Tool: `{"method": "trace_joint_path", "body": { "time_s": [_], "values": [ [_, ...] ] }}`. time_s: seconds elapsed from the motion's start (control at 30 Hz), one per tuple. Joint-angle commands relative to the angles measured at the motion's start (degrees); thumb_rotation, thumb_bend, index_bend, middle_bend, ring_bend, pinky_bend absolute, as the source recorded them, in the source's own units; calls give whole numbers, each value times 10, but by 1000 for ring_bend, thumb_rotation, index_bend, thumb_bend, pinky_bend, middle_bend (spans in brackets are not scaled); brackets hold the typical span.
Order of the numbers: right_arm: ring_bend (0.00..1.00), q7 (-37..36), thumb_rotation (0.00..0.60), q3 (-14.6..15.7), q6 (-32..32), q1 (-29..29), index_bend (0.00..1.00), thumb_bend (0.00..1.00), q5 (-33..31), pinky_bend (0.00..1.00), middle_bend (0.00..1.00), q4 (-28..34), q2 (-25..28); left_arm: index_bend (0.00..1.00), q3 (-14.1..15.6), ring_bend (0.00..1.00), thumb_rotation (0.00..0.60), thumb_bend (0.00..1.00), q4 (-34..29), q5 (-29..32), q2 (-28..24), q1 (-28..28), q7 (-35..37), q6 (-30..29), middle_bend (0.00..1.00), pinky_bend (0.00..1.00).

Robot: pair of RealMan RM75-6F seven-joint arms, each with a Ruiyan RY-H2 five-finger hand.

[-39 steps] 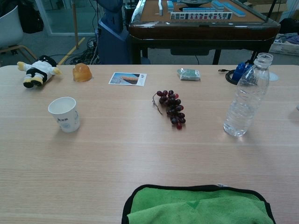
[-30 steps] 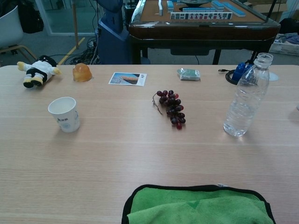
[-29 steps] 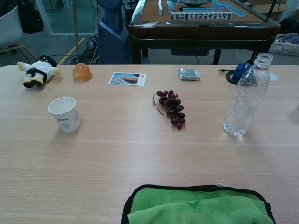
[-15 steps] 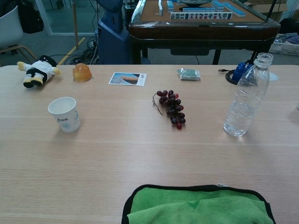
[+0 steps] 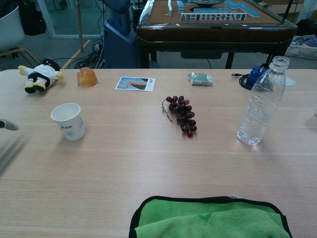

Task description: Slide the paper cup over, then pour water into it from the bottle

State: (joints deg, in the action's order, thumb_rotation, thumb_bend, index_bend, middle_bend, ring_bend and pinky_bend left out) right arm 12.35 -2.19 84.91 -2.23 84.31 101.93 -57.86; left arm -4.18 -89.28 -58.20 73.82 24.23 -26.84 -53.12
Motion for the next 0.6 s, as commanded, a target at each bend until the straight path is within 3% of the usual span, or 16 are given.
{"method": "trace_joint_path", "body": {
  "time_s": [0.03,0.6],
  "values": [
    [331,-2,600,0,1,1,407,108,0,461,383,0,1,16,-5,0,600,515,8,12,12,13,-10,3,0,158],
    [331,-13,600,-1,3,3,407,108,3,461,383,5,8,0,-12,0,600,515,30,72,53,77,-57,14,0,158]
  ]
}}
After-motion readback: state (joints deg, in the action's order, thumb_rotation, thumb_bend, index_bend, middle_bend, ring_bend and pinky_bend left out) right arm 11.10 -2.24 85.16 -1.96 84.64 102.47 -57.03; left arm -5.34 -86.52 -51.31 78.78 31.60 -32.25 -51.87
